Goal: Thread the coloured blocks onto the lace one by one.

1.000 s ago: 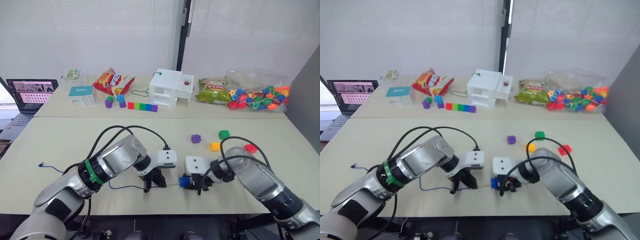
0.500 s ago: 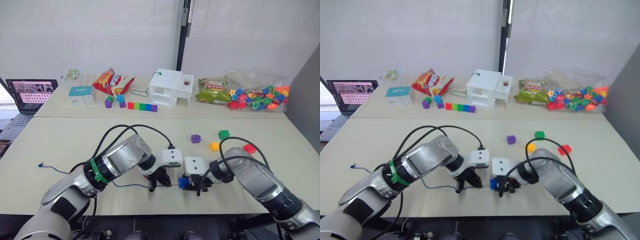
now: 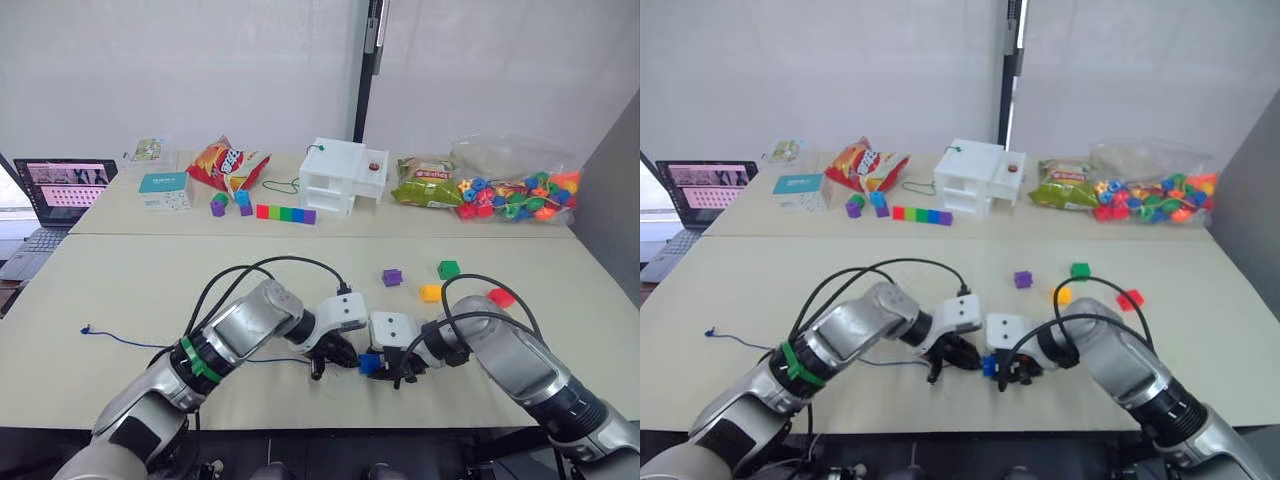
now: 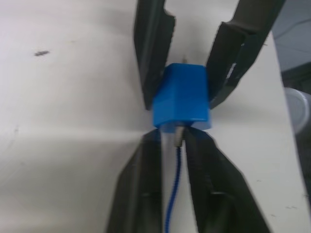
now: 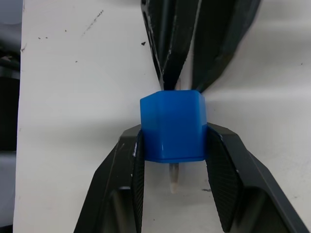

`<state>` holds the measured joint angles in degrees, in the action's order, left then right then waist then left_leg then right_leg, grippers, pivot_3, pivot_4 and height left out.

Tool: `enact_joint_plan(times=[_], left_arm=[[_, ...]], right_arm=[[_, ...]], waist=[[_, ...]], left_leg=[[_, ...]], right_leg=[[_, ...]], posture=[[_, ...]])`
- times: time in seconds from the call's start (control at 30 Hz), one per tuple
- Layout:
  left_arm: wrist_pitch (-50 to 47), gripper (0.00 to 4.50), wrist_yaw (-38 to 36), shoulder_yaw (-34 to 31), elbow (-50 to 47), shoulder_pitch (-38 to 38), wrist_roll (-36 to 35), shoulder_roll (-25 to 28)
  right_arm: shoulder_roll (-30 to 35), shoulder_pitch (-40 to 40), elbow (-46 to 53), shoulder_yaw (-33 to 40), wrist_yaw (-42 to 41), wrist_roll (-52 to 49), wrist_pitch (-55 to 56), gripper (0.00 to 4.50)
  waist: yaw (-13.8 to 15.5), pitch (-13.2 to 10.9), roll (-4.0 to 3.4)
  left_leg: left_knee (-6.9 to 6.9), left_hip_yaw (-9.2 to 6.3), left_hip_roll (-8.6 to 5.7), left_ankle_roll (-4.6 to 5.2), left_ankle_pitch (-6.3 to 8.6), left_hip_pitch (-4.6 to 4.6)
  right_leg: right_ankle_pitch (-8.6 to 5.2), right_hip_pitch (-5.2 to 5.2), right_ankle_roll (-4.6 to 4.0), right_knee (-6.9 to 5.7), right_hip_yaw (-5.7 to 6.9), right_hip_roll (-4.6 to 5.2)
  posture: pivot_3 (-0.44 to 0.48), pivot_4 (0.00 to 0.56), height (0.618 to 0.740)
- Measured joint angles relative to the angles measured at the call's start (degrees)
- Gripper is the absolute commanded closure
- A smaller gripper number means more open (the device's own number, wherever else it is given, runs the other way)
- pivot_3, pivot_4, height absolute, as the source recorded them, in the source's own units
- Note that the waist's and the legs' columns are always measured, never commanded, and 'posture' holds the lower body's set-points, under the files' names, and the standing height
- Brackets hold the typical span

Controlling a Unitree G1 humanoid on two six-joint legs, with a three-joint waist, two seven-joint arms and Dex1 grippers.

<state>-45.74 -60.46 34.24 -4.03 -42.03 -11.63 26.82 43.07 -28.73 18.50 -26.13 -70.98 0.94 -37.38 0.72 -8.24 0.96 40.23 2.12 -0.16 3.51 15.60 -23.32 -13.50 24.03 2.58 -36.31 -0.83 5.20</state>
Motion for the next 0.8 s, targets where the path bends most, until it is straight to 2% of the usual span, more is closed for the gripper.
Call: enact_joint_plan(times=[0.2, 0.43, 0.6, 0.8], left_arm=[[8.6, 0.56, 1.1, -3.6, 0.1, 2.8, 1.4, 1.6], [17.4, 0.56, -3.1, -7.1, -0.9, 10.2, 1.8, 9.2], [20.9, 0.56, -3.3, -8.3, -1.4, 13.1, 2.8, 9.2], [23.0, 2.36, -3.4, -8.7, -0.2, 13.9, 3.7, 7.6]], right_arm=[[0.0, 0.6, 0.6, 0.3, 0.5, 0.0, 0.0, 3.21], [0.1, 0.6, 0.4, 0.1, 0.7, -0.5, 0.6, 3.21], [0.5, 0.5, 0.1, 0.1, 0.5, -0.6, 0.6, 3.21], [0.4, 0.5, 0.1, 0.0, 0.6, -0.9, 0.6, 3.21]], waist=[[0.0, 0.0, 0.0], [-0.2, 0.0, -0.01], [0.1, 0.0, 0.0], [0.0, 0.0, -0.01]], left_leg=[[-0.01, 0.0, -0.01, 0.0, 0.0, 0.0], [-0.12, 0.01, 0.0, 0.0, 0.0, 0.01], [-0.09, 0.0, 0.0, 0.01, 0.01, 0.04], [-0.1, 0.0, 0.0, 0.01, 0.01, 0.07]], right_leg=[[0.0, 0.01, 0.0, 0.0, 0.0, 0.0], [0.0, 0.06, -0.01, 0.03, 0.0, -0.01], [0.0, -0.05, 0.0, 0.07, 0.04, 0.03], [0.0, -0.05, 0.0, 0.05, 0.04, 0.01]], posture=[[0.0, 0.15, 0.74], [0.0, 0.15, 0.74], [0.0, 0.15, 0.74], [0.0, 0.15, 0.74]])
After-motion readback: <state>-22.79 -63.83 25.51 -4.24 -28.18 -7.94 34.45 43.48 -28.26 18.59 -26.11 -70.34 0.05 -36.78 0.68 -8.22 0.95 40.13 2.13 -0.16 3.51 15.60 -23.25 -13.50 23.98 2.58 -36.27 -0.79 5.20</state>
